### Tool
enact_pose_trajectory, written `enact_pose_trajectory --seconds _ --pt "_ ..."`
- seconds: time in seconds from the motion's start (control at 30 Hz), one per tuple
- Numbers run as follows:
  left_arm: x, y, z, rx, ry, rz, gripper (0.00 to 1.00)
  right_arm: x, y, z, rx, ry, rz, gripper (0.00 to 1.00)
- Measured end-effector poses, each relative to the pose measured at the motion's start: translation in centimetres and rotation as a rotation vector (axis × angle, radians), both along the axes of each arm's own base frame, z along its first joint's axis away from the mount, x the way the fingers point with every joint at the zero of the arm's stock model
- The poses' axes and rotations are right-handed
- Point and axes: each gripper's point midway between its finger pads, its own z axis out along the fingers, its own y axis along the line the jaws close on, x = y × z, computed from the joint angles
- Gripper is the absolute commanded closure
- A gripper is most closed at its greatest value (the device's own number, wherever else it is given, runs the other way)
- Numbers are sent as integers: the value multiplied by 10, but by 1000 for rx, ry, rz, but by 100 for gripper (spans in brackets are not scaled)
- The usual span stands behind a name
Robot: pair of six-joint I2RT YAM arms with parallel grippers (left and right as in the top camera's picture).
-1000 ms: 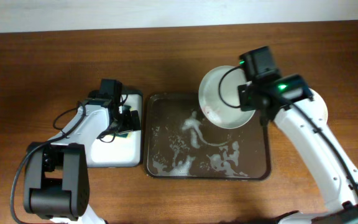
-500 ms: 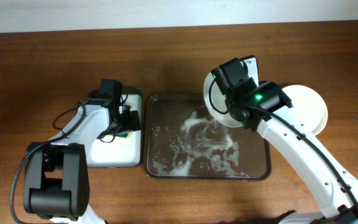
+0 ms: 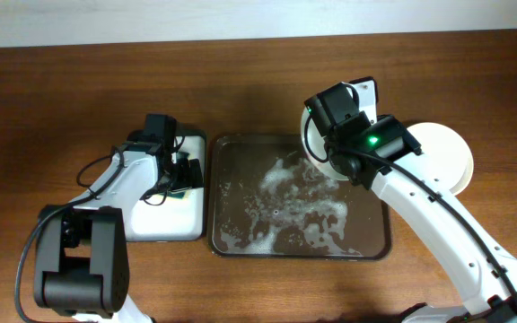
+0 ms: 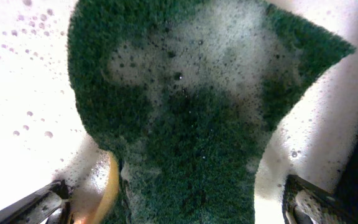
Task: Clean dirty plates on tray and stack at the side
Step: 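Carry the plate right and lower it onto the plate stack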
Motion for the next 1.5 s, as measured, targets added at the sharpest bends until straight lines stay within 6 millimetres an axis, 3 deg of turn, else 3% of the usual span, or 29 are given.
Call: enact_pose_trajectory --seconds 0.17,0.33,0.57,0.7,1.2,1.33,1.5 --pt "0 0 0 0 0 0 0 3 6 -1 -6 25 59 96" --pt "0 0 0 0 0 0 0 1 -6 5 -43 -12 -9 96" --pt "0 0 0 0 0 0 0 2 -8 8 -111 18 43 96" --pt "0 0 0 0 0 0 0 3 2 1 -85 59 115 96" --pt "0 0 0 0 0 0 0 8 -2 6 -31 -21 23 96" --pt "0 0 0 0 0 0 0 12 -30 1 67 -50 -118 96" --pt "0 0 0 0 0 0 0 14 -100 -18 302 -30 -346 96"
